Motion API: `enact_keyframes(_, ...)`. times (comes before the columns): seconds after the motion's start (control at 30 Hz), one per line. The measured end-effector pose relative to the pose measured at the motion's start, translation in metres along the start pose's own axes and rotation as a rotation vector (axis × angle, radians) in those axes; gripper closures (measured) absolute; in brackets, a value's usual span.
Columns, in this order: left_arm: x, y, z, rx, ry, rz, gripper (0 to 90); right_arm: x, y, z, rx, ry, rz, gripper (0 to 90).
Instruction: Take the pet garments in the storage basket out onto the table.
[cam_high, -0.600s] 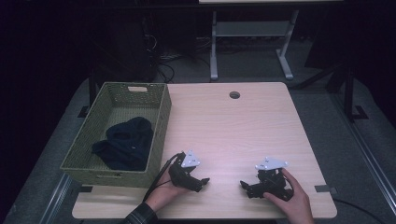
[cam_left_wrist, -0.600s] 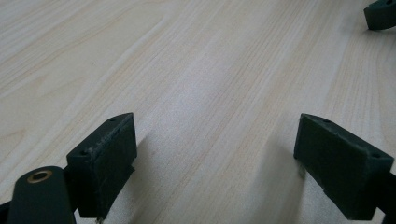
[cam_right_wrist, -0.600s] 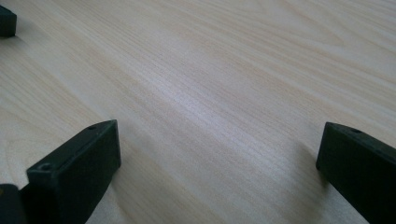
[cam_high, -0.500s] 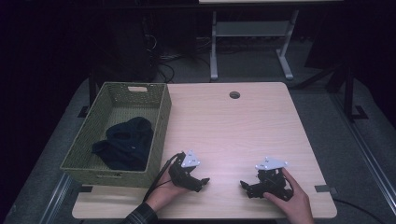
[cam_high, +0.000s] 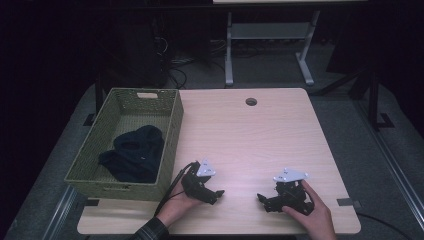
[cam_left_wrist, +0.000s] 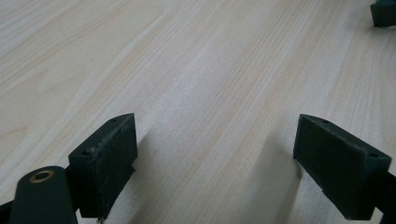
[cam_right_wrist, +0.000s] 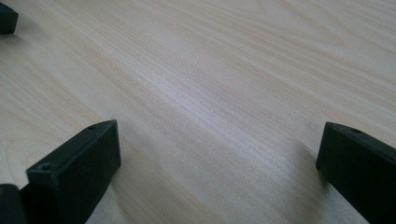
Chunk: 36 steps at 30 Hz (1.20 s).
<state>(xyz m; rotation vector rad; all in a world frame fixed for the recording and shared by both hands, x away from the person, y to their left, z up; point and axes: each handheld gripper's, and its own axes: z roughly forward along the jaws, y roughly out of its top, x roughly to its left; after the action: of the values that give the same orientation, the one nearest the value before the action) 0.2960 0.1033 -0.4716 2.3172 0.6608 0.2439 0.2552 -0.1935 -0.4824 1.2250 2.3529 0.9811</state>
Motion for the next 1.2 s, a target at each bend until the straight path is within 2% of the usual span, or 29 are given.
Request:
enact_keyframes(0.43,0.003,0.007,-0.009,-0.019,-0.009,-0.027,13.8,0.000,0.000,0.000,0.000,0.000,0.000,0.0)
enact_keyframes(1.0,0.007,0.015,-0.019,-0.029,-0.013,-0.021,13.9,0.000,0.000,0.000,0.000,0.000,0.000,0.0)
enact_keyframes(1.2,0.010,0.018,-0.023,-0.037,-0.023,-0.035,13.9,0.000,0.000,0.000,0.000,0.000,0.001,0.0)
